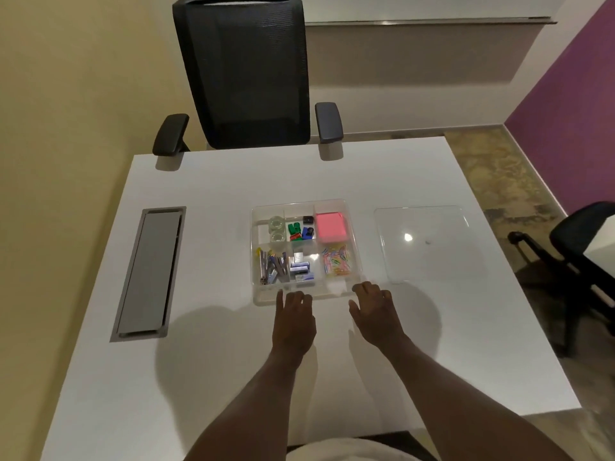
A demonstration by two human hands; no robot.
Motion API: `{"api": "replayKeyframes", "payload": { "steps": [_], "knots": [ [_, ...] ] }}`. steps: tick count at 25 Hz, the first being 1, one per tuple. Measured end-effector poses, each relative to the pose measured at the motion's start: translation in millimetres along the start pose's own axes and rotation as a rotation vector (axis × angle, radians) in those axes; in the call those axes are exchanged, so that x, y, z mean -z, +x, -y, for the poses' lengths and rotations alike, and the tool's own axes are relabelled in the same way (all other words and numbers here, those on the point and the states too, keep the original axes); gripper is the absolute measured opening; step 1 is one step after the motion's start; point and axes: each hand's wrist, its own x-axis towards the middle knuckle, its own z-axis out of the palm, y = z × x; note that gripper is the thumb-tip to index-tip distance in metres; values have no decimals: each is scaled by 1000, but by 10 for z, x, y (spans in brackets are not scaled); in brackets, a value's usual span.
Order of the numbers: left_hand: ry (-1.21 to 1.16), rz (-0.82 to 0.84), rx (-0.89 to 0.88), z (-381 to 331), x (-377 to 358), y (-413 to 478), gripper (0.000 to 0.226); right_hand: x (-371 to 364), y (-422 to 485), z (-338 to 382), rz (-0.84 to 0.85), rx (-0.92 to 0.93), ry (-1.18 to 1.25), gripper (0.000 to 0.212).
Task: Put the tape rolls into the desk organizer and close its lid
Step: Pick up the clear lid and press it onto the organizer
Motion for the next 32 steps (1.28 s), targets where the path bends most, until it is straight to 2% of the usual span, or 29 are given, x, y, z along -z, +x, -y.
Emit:
{"api": "replayKeyframes", "payload": {
  "steps": [7,11,15,26,32],
  "knots": [
    [-41,49,9,-969,-254,157,48,114,-111,-1087,49,-107,53,43],
    [-59,66,10,-1506,-373,408,45,159,-21,-1725,83,-152,7,45],
    [-80,57,16,-1896,-469,701,43,219,179,-2291,95,-186,68,44],
    [-99,120,91,-2230,-554,1656,66,182,821,-3231,61,-298,191,41],
    [-210,177,314,-2289,-576,2131,68,59,1126,-3572,66,-482,183,52]
  ]
}}
